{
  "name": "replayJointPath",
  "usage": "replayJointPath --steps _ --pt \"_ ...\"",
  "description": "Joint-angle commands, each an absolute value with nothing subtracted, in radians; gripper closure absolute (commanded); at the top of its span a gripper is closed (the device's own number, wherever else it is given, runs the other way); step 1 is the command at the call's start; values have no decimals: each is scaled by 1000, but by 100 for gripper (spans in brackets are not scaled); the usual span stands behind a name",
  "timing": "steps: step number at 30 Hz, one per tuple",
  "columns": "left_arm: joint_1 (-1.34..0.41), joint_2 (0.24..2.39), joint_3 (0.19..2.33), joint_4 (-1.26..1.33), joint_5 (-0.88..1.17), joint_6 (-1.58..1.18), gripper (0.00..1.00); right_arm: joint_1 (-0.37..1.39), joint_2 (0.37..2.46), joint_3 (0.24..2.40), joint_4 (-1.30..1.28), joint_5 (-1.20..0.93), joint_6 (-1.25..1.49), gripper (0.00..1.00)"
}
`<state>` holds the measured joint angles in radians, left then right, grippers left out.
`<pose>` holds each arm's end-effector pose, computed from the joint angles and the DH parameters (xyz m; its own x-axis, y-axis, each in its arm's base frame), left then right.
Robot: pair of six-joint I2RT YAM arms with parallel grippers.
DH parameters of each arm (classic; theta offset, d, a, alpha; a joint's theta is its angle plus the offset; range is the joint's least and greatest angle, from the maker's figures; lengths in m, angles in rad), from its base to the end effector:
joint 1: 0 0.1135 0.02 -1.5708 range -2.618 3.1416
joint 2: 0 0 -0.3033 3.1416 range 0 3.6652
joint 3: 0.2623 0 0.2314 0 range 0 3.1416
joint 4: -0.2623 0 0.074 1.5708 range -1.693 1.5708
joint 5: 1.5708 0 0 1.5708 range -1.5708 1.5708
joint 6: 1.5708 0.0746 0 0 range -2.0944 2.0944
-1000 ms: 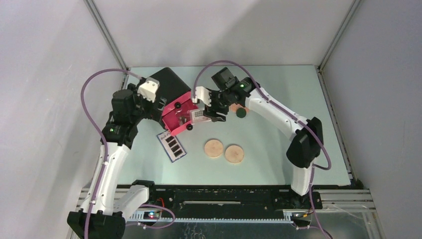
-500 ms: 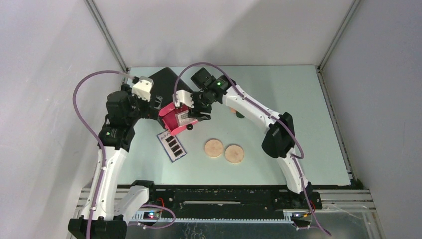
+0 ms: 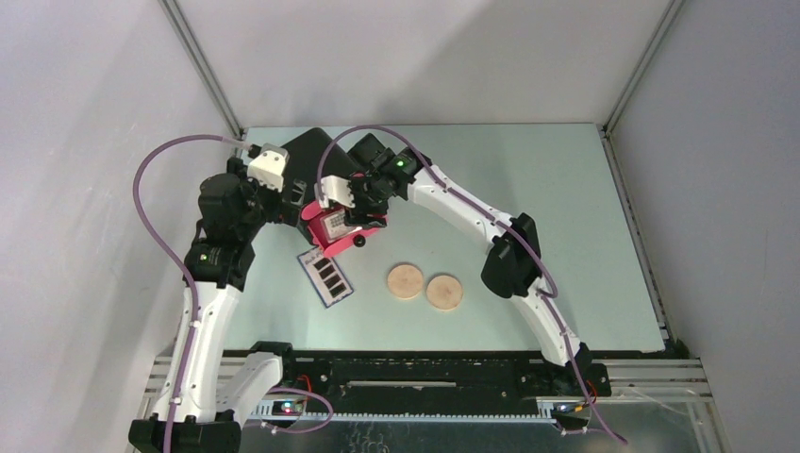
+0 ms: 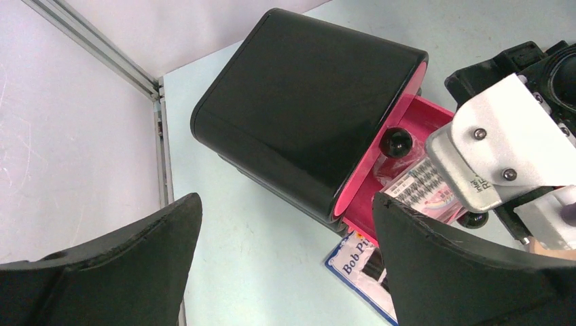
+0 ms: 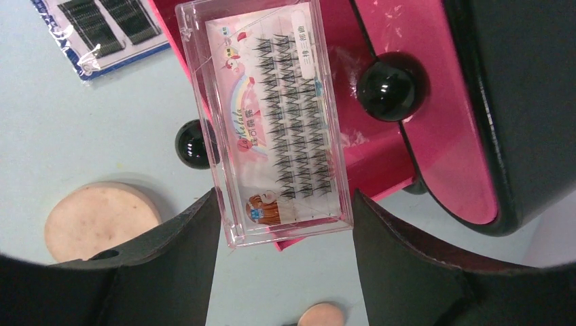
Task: Organize the makeup
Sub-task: Place the makeup in the drawer.
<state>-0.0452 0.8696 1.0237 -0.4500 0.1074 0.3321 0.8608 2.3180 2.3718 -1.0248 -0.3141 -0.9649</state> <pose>0.1771 -0.0160 0.3956 -0.2273 0.3348 -0.9145 0.2343 0.9303 0.2823 0.3266 0.4153 0.2883 0.3799 -0.7574 -0.5311 -0.9178 -0.2368 -0.3188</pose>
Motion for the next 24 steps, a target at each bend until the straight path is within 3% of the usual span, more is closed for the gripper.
replayJointPath --steps 1,5,11,13,19,24 --pt "-35 851 1045 -418 112 336 0 876 2333 2434 -983 -302 -989 100" --pt "-35 853 1043 -417 112 347 0 879 2352 2445 -970 -300 -1000 100" --pt "-35 849 1047 -432 113 389 0 879 2369 2442 -963 -286 -1008 85" --pt "-35 848 1047 -435 114 400 0 879 2367 2441 -965 -286 -1006 76" --pt "-35 846 1049 -436 125 410 0 879 2351 2444 -951 -285 -988 33" --pt "-35 838 1046 -440 121 431 0 885 2329 2444 -945 -283 -967 24"
